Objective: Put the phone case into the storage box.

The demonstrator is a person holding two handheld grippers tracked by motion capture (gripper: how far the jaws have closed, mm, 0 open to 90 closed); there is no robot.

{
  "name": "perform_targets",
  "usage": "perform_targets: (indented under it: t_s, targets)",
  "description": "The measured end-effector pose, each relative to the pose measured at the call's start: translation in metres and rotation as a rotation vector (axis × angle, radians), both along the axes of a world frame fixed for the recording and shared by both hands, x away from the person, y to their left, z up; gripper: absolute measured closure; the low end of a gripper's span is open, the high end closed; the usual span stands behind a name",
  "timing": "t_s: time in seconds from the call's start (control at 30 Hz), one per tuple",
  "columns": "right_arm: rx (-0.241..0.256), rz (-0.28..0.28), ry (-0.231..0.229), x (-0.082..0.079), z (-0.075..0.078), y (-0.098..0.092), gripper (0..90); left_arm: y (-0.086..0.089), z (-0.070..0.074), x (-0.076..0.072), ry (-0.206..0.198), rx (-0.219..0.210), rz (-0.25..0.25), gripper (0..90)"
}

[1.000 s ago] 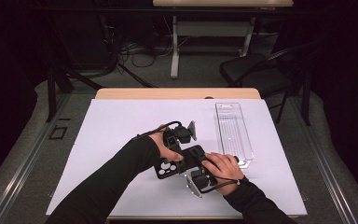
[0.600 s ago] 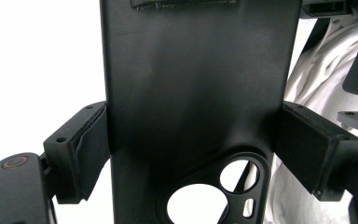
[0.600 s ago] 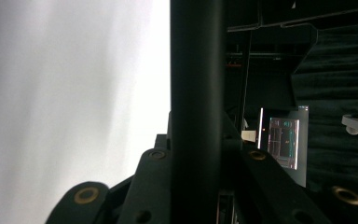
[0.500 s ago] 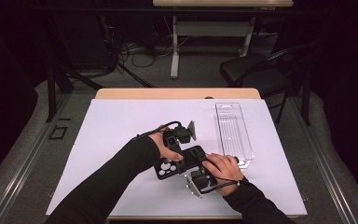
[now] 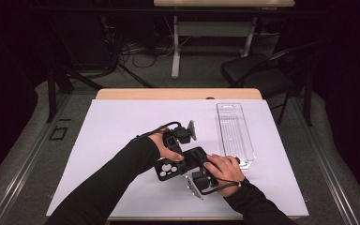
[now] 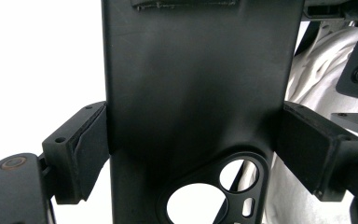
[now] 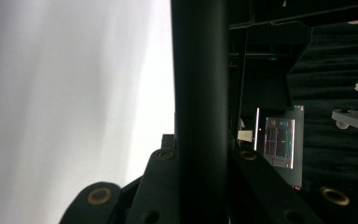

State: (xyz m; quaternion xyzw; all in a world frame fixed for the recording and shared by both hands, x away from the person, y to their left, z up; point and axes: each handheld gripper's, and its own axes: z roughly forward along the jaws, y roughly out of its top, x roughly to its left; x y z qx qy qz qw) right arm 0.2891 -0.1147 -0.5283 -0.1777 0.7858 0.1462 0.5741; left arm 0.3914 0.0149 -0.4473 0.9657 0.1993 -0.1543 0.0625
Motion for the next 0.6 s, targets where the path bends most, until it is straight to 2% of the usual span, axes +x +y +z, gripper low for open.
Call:
perform_targets:
  t_s: [0.6]
  targets:
    - [-0.004,0.002,-0.007,0.0001,0.0017,-0.0011,88.2,0.0008,0.0012,0.0007,0.007,-0.014,0.005,13.8]
